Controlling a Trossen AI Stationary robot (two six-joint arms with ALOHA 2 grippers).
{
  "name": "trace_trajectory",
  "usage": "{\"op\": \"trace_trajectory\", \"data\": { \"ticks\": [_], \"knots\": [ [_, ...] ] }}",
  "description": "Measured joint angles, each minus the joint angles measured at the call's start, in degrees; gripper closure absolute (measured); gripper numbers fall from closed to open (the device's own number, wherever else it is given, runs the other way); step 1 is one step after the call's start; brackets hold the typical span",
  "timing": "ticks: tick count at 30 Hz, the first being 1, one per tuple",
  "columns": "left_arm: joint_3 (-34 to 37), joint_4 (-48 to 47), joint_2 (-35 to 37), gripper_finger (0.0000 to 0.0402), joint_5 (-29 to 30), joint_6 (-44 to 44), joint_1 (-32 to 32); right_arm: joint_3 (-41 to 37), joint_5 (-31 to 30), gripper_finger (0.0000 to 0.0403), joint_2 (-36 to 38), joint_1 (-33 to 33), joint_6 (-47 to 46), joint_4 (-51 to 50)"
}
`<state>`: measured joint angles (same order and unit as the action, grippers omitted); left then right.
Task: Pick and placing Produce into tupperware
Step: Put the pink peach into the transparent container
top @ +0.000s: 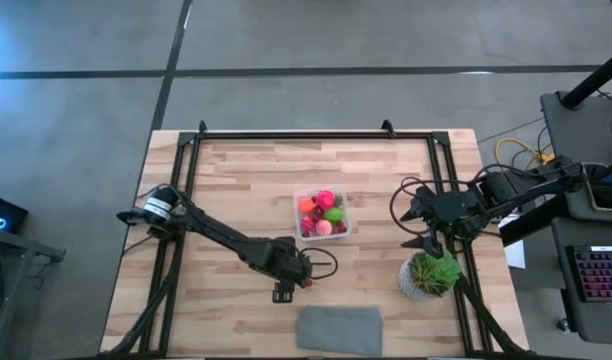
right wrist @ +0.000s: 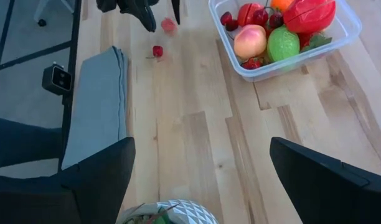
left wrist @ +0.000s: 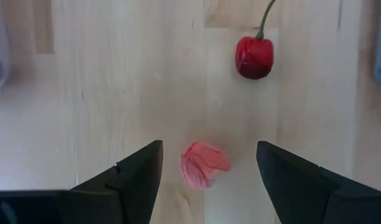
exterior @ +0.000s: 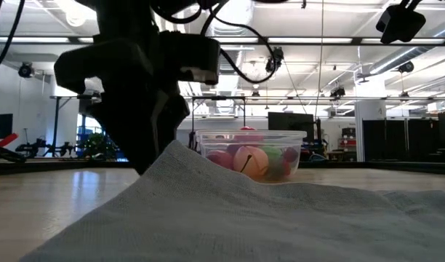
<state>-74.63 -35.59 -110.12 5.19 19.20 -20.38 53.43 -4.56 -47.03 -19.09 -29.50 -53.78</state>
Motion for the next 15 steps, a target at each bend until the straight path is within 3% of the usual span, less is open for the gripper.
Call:
{"op": "trace_trajectory", "data": {
  "ticks": [7,15],
  "knots": [
    [0.04,-1.03,-1.12,0.0163,-0.03,0.02,-0.04,0.0,-0.02,0.0038,0.0,0.0,0.0,0.0],
    [0.04,-0.9,-1.41,0.0234,-0.09,0.07,-0.04,-0.07,-0.02,0.0038,0.0,0.0,0.0,-0.02]
  ]
}}
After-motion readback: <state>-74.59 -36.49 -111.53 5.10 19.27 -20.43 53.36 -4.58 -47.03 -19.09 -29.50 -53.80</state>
